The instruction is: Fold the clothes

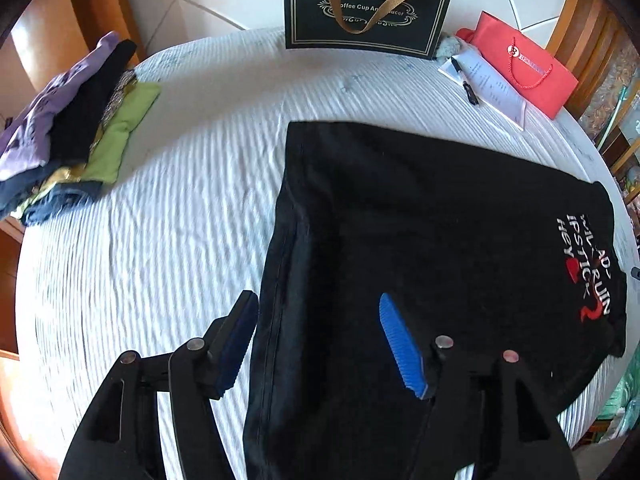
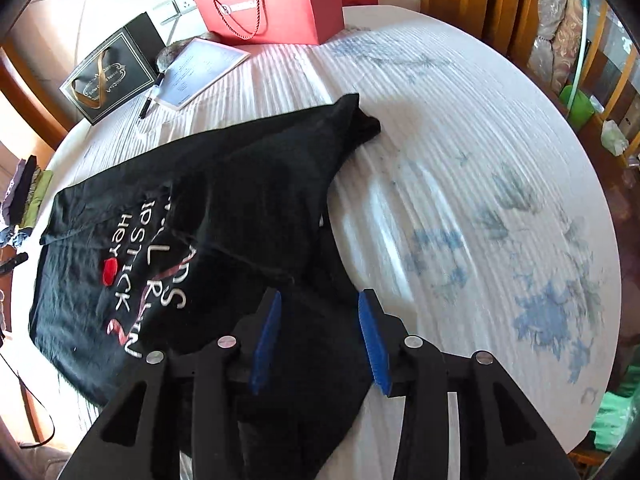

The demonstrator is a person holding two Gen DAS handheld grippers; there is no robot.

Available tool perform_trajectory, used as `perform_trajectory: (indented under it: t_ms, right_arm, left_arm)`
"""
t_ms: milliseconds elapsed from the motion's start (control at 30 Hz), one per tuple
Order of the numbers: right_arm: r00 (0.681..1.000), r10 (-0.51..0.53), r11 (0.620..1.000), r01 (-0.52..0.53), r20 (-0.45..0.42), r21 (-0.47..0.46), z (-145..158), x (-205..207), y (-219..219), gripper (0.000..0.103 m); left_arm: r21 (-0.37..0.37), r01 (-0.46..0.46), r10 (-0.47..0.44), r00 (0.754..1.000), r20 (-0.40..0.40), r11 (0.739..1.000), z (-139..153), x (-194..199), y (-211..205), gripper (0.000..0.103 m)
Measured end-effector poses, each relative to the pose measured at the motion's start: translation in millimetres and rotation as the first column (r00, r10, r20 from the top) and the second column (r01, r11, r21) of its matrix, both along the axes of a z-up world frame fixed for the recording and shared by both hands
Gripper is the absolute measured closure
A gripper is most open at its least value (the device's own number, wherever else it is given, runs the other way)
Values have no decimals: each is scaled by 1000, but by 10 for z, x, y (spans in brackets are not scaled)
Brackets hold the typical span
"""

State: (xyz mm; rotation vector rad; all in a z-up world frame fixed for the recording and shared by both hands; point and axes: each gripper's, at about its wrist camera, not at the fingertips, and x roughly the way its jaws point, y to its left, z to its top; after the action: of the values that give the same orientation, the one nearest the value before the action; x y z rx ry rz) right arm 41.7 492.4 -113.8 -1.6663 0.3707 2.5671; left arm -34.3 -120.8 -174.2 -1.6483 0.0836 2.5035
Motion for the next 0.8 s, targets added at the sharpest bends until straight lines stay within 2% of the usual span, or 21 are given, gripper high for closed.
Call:
perform_trajectory:
  t_ms: [100,333,467,567,700,800]
  right_arm:
    - [999,-38,998,39,19,-39,-81,247,44,63]
    - [985,-165,980,156,-60,-126,5,874,-63,63]
    - [988,-144,986,138,-58,-97,11,1088,-249,63]
    - [989,-133,986,125,-68,-113,-7,1159,-345,63]
    - [992,-106,989,97,-75,-111,-44,1093,-470,62]
    - [995,-70,994,63,-74,-91,-74,1003,-583,57]
  left_arm:
    - [1,-27,27,999,27,1000,-80,409,-184,30]
    - [19,-17,16,998,59,1000,-375,990,-448,28]
    - [17,34,-35,998,54,999,-495,1080,-446,28]
    - [24,63,-64,997,46,998,-536,1095,-391,28]
    - [27,109,-110,993,38,994,-544,1143,-251,28]
    - [10,127,-127,991,33,992,-562,1190,-174,28]
